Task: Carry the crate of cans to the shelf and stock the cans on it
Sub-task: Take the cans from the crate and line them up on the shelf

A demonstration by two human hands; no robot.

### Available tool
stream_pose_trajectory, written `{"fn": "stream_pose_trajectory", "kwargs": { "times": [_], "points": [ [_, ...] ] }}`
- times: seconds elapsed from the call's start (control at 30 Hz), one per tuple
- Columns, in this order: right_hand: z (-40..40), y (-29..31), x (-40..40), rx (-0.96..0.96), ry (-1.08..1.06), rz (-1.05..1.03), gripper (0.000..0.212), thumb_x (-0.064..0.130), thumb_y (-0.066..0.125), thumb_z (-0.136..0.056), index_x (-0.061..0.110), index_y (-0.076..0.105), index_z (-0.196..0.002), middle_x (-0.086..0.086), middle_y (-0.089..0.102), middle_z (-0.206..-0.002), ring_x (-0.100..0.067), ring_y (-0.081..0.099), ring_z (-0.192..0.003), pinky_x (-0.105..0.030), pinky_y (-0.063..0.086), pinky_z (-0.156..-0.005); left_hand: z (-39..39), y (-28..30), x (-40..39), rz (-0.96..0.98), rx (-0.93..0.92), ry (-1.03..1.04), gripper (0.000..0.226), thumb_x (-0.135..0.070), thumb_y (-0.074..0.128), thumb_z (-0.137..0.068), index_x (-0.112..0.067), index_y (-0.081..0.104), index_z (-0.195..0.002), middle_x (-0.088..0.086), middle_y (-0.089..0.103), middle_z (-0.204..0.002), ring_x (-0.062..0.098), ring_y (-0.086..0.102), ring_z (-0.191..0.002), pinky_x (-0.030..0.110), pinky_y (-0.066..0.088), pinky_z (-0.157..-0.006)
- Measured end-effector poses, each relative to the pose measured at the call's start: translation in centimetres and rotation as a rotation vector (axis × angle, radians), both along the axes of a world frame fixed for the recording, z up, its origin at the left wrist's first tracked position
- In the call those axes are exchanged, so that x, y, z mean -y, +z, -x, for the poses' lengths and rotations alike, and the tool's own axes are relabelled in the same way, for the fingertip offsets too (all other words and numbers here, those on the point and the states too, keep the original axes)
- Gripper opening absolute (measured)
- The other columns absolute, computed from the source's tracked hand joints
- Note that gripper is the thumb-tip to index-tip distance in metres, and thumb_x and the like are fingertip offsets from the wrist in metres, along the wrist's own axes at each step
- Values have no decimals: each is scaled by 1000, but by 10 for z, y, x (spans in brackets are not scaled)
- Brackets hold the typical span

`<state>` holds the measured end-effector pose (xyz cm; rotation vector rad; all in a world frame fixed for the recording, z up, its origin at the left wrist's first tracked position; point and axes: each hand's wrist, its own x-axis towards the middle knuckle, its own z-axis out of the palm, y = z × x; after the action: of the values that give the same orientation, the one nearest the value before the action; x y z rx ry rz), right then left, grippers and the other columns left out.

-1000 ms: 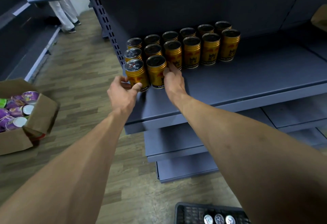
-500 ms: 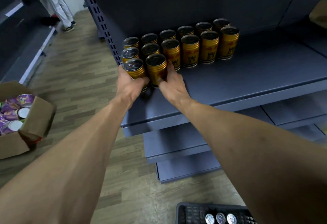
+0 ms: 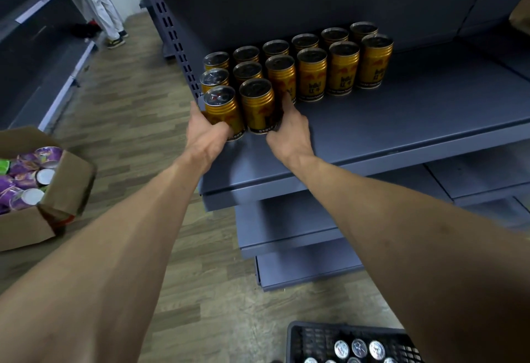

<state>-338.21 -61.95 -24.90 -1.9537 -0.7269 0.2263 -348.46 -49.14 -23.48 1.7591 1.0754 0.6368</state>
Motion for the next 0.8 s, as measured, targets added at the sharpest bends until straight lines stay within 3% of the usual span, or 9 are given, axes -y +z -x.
{"fn": "stream_pose_trajectory", "kwargs": {
  "times": [0.1, 0.23, 0.3, 0.43, 0.6, 0.8],
  "points": [
    [0, -3, -1, 44, -2, 18, 40, 1, 63, -81, 14, 63, -119, -11, 71, -107, -32, 65, -102, -30, 51, -91, 7, -1, -5, -27, 59, 67, 99, -8, 58, -52, -23, 34, -148, 5, 60, -130, 23, 58, -118, 46, 50, -101],
    [-2, -8, -4, 13, -56, -5, 44, 8, 76, -75, 17, 64, -116, -9, 72, -106, -29, 68, -100, -43, 57, -90, 10, 4, 2, -115, 83, -41, 71, -11, 72, -58, -17, 54, -127, -6, 67, -109, 10, 64, -103, 36, 53, -96],
    [-2, -8, -6, 20, -87, -10, 44, 11, 80, -73, 16, 63, -113, -9, 72, -105, -29, 68, -99, -44, 57, -89, 10, 5, 4, -116, 102, -79, 65, -18, 78, -62, -18, 57, -124, -8, 69, -106, 8, 66, -99, 33, 53, -94],
    [-1, -7, -8, 31, -99, -44, 45, 13, 84, -72, 14, 60, -111, -8, 71, -106, -27, 67, -100, -44, 55, -91, 13, 1, 0, -131, 168, -113, 53, -11, 76, -68, -16, 64, -119, -9, 70, -92, 7, 66, -84, 32, 55, -87],
    [-2, -10, -9, 40, -95, -45, 51, 15, 86, -71, 13, 57, -113, -8, 69, -111, -26, 65, -103, -44, 54, -93, 16, -5, -10, -200, 110, -127, 54, -26, 79, -64, -24, 67, -116, -6, 73, -103, 14, 69, -97, 44, 56, -90],
    [-2, -11, -12, 54, -113, -19, 54, 18, 87, -71, 13, 56, -114, -8, 67, -112, -27, 65, -104, -44, 54, -93, 15, -6, -5, -291, 97, -70, 54, -26, 83, -69, -19, 65, -119, -9, 72, -102, 8, 68, -95, 36, 55, -93]
  ]
}}
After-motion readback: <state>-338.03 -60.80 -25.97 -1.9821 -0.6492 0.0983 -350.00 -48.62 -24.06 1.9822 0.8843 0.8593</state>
